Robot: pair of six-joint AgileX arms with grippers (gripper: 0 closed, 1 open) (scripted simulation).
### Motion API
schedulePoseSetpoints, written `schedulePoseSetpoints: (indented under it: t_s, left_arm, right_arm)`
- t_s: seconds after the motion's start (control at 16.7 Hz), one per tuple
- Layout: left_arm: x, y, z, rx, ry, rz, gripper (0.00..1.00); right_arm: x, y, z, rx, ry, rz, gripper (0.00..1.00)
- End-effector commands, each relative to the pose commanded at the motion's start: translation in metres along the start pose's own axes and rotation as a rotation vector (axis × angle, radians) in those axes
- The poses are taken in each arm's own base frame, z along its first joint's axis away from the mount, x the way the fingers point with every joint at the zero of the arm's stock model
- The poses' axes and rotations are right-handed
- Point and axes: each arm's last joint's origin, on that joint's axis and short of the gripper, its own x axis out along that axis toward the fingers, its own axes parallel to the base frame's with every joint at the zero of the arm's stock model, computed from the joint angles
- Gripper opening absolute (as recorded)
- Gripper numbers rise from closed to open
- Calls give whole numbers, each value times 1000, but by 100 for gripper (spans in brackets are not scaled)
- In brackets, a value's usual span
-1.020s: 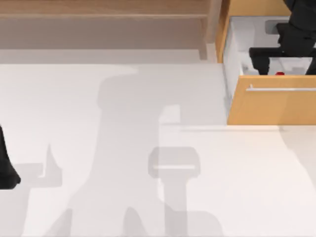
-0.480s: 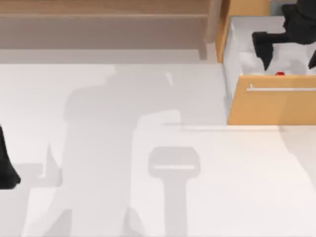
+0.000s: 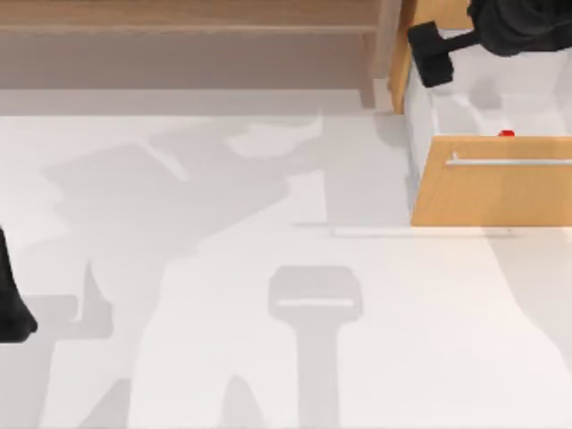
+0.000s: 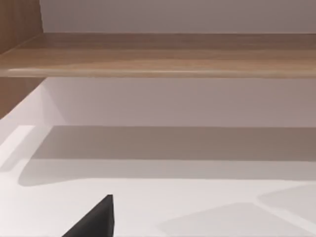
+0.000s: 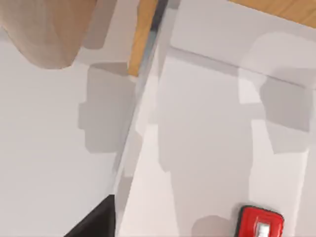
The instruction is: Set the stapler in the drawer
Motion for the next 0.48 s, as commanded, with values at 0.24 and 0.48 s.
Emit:
schedulePoseSetpoints:
  t_s: [0.24,0.48]
  left_arm:
    - [0,0,0,0,0,0,100]
    - [0,0,0,0,0,0,100]
  right_arm:
    - [6,49,-29,-215,-230,21,100]
    - [15,89,-79,-456,-461,15,100]
